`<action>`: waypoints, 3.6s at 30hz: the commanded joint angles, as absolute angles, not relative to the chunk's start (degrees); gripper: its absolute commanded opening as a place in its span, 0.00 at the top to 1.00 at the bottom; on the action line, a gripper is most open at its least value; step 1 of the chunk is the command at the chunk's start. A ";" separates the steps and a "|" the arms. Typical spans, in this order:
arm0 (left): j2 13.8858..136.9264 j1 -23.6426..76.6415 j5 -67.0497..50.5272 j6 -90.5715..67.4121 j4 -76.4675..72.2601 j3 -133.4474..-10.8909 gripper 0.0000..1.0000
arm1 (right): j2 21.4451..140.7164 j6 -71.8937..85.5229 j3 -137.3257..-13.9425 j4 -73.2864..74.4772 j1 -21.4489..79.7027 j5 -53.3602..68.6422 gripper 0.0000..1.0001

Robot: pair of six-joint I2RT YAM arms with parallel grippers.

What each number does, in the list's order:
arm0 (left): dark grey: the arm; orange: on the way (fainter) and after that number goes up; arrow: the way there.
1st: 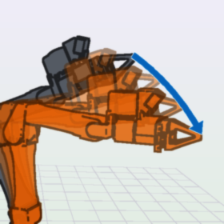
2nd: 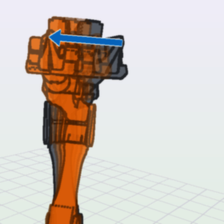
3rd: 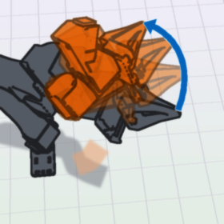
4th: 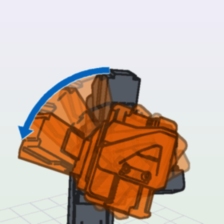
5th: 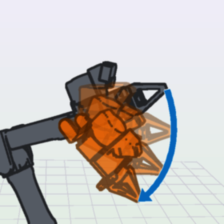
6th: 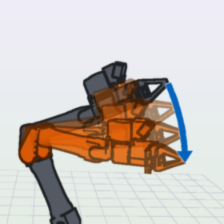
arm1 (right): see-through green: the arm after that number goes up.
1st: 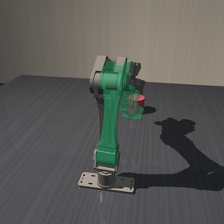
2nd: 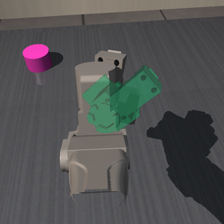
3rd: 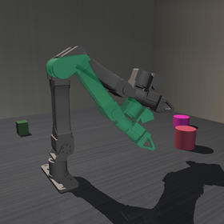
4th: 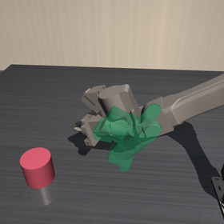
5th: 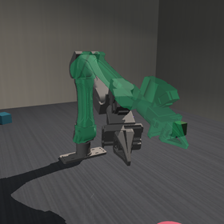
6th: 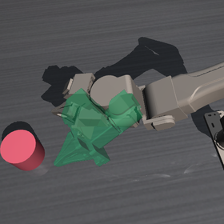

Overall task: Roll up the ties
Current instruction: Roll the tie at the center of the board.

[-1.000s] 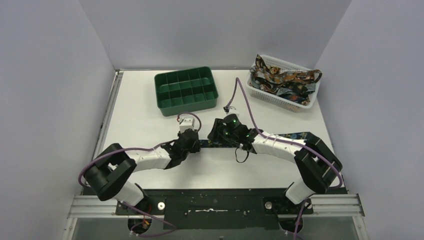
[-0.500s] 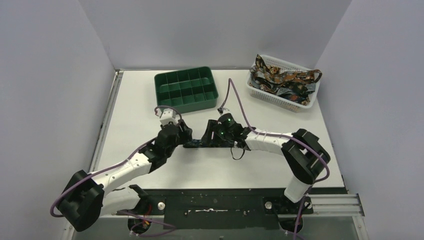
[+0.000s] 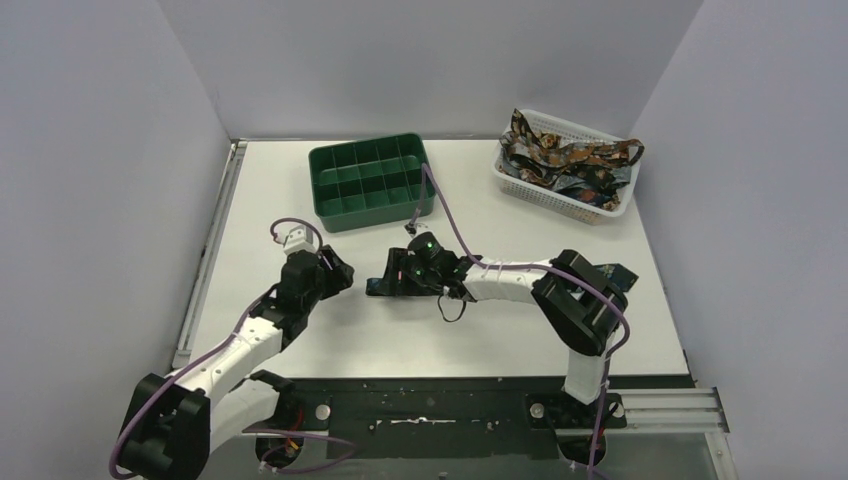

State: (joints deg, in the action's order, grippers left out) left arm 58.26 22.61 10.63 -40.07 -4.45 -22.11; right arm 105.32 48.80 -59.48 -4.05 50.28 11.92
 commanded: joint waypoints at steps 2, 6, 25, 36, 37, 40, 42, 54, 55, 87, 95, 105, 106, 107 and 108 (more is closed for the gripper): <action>57.41 21.64 6.29 -40.05 -4.84 -22.06 0.49 | 106.12 50.17 -61.29 -7.27 49.80 12.73 0.47; 58.09 21.45 5.31 -39.99 -5.32 -21.99 0.49 | 106.34 50.14 -61.71 -7.49 48.95 13.41 0.55; 60.64 20.92 2.13 -40.33 -8.73 -21.15 0.49 | 104.45 46.06 -62.13 -2.33 46.01 13.52 0.89; 63.46 20.74 -0.66 -40.43 -12.29 -20.66 0.49 | 107.12 43.62 -62.56 1.03 44.48 15.65 0.81; 63.78 20.74 -1.38 -40.42 -12.57 -20.59 0.49 | 107.09 43.47 -62.71 1.88 44.47 15.10 0.80; 64.71 20.69 -2.41 -40.30 -13.44 -20.57 0.49 | 107.15 43.29 -62.92 2.71 44.41 14.72 0.75; 65.15 20.74 -3.20 -40.13 -14.43 -20.48 0.49 | 107.27 42.97 -63.21 2.99 44.47 14.95 0.72; 68.01 20.65 -5.81 -39.63 -17.74 -21.43 0.48 | 100.59 40.84 -62.20 3.07 44.47 14.15 0.54; 68.21 20.61 -5.48 -39.78 -17.60 -21.56 0.48 | 100.09 40.10 -61.80 2.33 44.60 14.28 0.53; 57.05 3.03 -12.56 -42.25 -5.12 -18.79 0.46 | 113.00 -24.52 -68.27 -6.26 48.43 29.31 0.15; 56.99 2.99 -13.93 -44.24 -7.50 -17.41 0.47 | 116.74 -26.13 -71.36 -4.36 47.29 30.48 0.16; 56.35 2.88 -13.53 -43.78 -6.95 -16.50 0.47 | 117.37 -29.54 -72.48 3.35 43.43 37.85 0.39; 56.44 2.82 -13.53 -43.77 -7.16 -16.44 0.46 | 118.13 -29.13 -73.31 3.59 43.49 37.92 0.40; 56.61 2.81 -13.47 -43.73 -7.20 -16.44 0.47 | 118.97 -28.80 -74.16 3.99 43.76 38.19 0.40; 56.78 2.81 -13.67 -43.57 -7.16 -16.48 0.46 | 119.72 -28.81 -74.86 4.82 44.08 38.26 0.40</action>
State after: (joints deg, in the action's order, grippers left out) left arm 57.19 3.27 -12.05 -43.83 -5.34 -16.40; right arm 116.97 -27.20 -71.53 1.52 44.16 36.16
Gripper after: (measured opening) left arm 0.534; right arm 0.607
